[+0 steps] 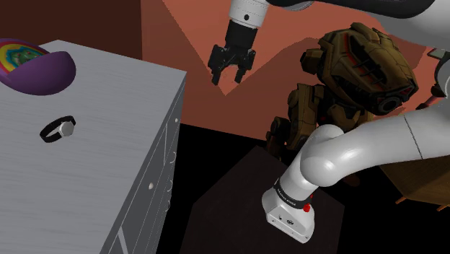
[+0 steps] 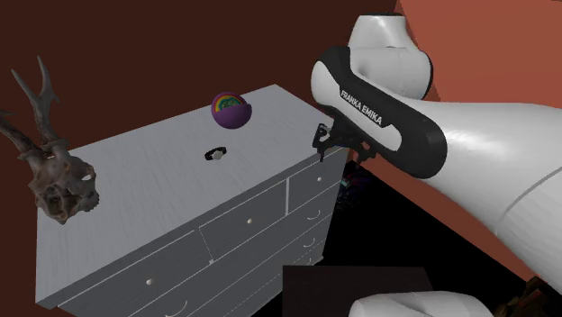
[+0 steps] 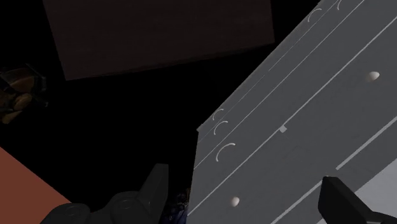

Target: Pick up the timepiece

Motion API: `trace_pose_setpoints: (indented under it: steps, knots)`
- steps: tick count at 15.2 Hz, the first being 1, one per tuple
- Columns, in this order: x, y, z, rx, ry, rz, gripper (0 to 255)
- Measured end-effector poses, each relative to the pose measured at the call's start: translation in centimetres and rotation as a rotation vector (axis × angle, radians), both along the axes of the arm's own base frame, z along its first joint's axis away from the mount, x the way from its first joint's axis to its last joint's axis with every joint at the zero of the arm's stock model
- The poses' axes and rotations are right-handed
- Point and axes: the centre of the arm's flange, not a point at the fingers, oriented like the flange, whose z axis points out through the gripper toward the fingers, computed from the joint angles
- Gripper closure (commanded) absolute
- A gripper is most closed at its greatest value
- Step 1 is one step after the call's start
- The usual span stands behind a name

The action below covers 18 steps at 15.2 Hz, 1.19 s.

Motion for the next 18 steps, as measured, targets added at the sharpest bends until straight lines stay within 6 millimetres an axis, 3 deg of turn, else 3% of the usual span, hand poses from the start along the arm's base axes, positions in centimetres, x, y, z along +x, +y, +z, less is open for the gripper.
trace_pose_setpoints:
  steps: [18]
  knots:
    - [8.4,22.1,-3.1,0.000,-0.012,-0.125,0]
